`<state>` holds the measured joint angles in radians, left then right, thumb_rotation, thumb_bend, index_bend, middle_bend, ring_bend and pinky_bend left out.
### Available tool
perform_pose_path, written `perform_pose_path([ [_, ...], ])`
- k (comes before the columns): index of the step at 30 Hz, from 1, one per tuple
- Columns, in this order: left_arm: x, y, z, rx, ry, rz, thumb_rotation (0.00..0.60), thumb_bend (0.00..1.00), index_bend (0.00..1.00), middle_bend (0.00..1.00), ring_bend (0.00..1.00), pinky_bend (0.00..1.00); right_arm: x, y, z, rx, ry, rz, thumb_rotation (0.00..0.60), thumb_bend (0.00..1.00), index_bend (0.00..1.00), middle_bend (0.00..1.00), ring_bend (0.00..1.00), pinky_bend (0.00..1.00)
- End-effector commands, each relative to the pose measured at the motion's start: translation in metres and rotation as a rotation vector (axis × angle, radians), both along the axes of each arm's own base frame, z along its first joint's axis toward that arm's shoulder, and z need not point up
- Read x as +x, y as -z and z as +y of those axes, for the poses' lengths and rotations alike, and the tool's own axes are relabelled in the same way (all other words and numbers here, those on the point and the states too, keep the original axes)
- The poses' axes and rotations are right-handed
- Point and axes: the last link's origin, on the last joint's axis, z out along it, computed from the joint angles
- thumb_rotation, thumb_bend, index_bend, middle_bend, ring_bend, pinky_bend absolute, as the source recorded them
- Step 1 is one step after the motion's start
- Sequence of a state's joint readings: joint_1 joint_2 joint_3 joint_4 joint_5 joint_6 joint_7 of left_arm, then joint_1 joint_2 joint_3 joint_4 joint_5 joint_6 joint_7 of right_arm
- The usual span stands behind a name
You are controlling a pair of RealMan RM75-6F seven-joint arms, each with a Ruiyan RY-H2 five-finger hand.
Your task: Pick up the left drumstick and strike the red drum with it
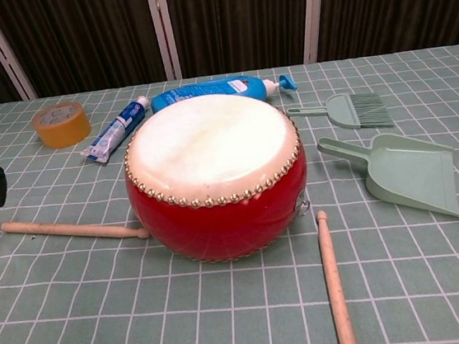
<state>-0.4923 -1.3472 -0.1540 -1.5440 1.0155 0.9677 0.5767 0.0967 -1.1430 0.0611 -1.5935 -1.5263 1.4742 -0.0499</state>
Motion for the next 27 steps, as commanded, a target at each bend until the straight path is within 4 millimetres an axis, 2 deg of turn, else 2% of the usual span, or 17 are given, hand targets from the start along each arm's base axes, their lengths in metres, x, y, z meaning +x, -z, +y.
perform_pose_path([
  [1,0.004,0.014,0.006,-0.027,0.001,0.023,0.6,0.3,0.47,1.0,1.0,0.99,0.0,0.0,0.0,0.0,0.001,-0.004,0.6,0.35,0.0,0.0,0.0,0.0],
  [11,0.016,0.039,0.015,-0.055,0.02,0.046,0.6,0.32,0.48,1.0,1.0,0.98,0.0,0.0,0.0,0.001,0.004,-0.02,0.6,0.35,0.0,0.0,0.0,0.0],
  [27,0.016,0.055,0.026,-0.063,0.001,0.065,0.6,0.32,0.48,1.0,1.0,0.98,0.0,-0.001,0.0,-0.001,0.016,-0.04,0.6,0.35,0.0,0.0,0.0,0.0],
])
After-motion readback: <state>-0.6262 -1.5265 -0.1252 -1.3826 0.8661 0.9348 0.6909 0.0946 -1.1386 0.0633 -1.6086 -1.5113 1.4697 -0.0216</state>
